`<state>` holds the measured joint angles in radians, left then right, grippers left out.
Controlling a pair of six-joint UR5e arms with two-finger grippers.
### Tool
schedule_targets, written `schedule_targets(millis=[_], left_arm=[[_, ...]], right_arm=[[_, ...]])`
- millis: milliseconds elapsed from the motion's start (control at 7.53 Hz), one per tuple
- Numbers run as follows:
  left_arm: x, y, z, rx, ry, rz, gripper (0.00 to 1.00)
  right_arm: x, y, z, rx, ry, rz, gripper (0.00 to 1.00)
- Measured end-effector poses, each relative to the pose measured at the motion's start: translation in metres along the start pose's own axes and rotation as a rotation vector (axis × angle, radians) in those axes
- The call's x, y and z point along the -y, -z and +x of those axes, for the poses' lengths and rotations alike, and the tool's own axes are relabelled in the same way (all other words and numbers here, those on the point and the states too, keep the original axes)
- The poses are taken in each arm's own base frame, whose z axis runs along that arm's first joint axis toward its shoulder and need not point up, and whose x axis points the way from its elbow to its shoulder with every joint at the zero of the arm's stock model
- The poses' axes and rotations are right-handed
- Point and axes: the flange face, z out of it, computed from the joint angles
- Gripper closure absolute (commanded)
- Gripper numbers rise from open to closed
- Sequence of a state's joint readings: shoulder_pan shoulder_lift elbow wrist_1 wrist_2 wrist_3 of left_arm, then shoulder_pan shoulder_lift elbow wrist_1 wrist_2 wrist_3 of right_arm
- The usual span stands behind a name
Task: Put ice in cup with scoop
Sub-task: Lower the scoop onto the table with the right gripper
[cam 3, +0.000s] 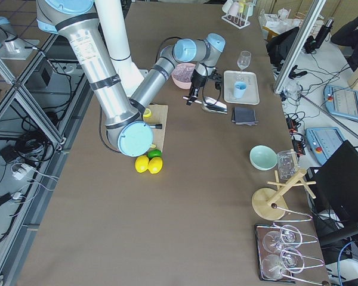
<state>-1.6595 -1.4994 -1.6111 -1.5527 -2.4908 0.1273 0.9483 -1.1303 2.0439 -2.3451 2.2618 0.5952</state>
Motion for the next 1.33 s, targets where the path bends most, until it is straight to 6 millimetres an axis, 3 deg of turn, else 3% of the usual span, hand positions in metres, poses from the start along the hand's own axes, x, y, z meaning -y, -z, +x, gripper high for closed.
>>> schedule_targets(millis=[266,531,930,1328], left_arm=[[-0.008,0.002,0.003,0.001,-0.002,0.003,0.02],[-0.01,0.004,0.005,0.001,-0.006,0.007,0.02],[-0.009,0.004,0.006,0.001,-0.009,0.009,0.02],[-0.009,0.005,0.007,0.001,-0.011,0.011,0.02]], right_arm=[[0.0,-0.008,0.001,0.034,-0.055,0.019,1.0],[-0.008,-0.036,-0.001,0.076,-0.015,0.007,1.0],[-0.033,-0.117,-0.009,0.082,0.004,0.013,1.0],[-0.033,-0.182,-0.014,0.047,0.003,0.057,1.0]])
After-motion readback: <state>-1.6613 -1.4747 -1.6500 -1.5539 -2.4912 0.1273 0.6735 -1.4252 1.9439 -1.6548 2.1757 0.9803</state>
